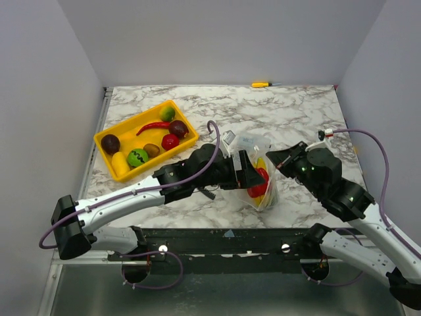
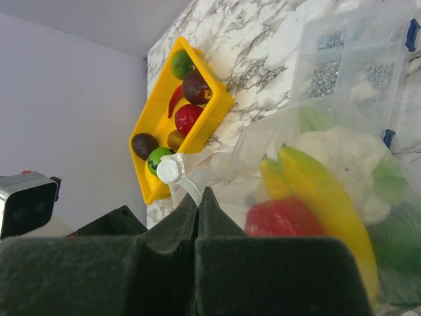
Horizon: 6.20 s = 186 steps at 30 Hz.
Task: Place the food in the zip-top bag and seal the zipper
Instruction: Place the fake vegetable in the zipper food storage bag, then pick up the fake vegetable from the bin, then place the fake vegetable in the zipper food storage bag.
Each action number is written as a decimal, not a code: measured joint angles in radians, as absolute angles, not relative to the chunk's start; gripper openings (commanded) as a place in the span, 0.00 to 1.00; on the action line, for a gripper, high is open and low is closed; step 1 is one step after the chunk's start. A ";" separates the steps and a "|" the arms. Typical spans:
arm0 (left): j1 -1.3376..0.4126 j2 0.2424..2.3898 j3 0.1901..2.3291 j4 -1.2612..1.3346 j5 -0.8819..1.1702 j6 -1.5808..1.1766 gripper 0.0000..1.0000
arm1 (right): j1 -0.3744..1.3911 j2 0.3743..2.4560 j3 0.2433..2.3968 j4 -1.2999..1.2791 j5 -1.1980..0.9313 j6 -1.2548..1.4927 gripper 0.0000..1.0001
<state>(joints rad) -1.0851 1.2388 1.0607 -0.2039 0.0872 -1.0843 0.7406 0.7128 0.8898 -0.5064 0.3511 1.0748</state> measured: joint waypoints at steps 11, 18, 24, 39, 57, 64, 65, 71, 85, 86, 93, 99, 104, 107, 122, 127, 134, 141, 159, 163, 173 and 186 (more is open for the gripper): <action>-1.075 1.096 1.057 -0.272 0.000 -0.905 0.95 | 0.741 0.712 0.890 -0.507 0.362 1.064 0.00; -0.937 0.959 1.042 -0.317 -0.088 -0.780 0.95 | 0.741 0.705 0.889 -0.509 0.380 1.057 0.00; -0.724 0.951 0.965 -0.391 -0.129 -0.743 0.96 | 0.741 0.716 0.889 -0.509 0.381 1.043 0.00; -0.371 1.346 1.021 -0.465 -0.146 -0.722 0.98 | 0.741 0.720 0.889 -0.509 0.397 1.018 0.00; -0.257 1.951 1.685 -0.629 -0.137 -0.277 0.99 | 0.741 0.745 0.899 -0.518 0.408 0.994 0.00; -0.221 2.151 1.920 -0.760 0.006 -0.156 0.99 | 0.741 0.744 0.899 -0.518 0.415 0.994 0.00; -0.219 2.170 1.942 -0.777 0.023 -0.146 0.99 | 0.741 0.744 0.899 -0.518 0.415 0.994 0.00; -0.218 2.202 1.972 -0.844 0.093 -0.120 0.97 | 0.741 0.746 0.899 -0.517 0.415 0.994 0.00; -0.225 2.249 2.044 -0.960 0.113 -0.120 0.82 | 0.741 0.759 0.899 -0.516 0.415 0.994 0.00; -0.227 2.251 2.050 -0.970 0.109 -0.120 0.83 | 0.741 0.759 0.899 -0.516 0.415 0.994 0.00; -0.251 2.260 2.068 -1.007 0.091 -0.115 0.94 | 0.741 0.758 0.899 -0.517 0.415 0.994 0.00; -0.261 2.260 2.068 -1.027 0.090 -0.100 0.87 | 0.741 0.755 0.899 -0.517 0.416 0.994 0.00; -0.271 2.260 2.068 -1.043 0.073 -0.094 0.74 | 0.741 0.755 0.899 -0.517 0.416 0.994 0.00; -0.279 2.260 2.061 -1.039 0.052 -0.093 0.56 | 0.741 0.756 0.900 -0.519 0.415 0.994 0.00; -0.280 2.054 1.804 -0.929 -0.051 -0.101 0.29 | 0.741 0.763 0.931 -0.524 0.414 0.971 0.00; -0.278 1.873 1.768 -0.890 -0.056 -0.108 0.22 | 0.741 0.752 0.931 -0.524 0.415 0.971 0.00; -0.276 1.636 1.740 -0.827 0.002 -0.129 0.19 | 0.741 0.738 0.923 -0.524 0.415 0.971 0.00; -0.293 1.364 1.424 -0.674 0.314 -0.257 0.15 | 0.741 0.737 0.919 -0.524 0.414 0.971 0.00; -0.837 1.000 1.118 -0.220 0.490 -0.498 0.12 | 0.741 0.728 0.897 -0.523 0.402 0.972 0.00; -0.938 1.084 1.137 -0.196 0.456 -0.482 0.12 | 0.741 0.726 0.897 -0.523 0.399 0.974 0.00; -1.010 1.273 1.202 -0.290 0.268 -0.460 0.28 | 0.741 0.719 0.897 -0.523 0.398 0.976 0.00; -1.017 1.428 1.335 -0.347 0.244 -0.479 0.87 | 0.741 0.719 0.897 -0.525 0.399 0.976 0.00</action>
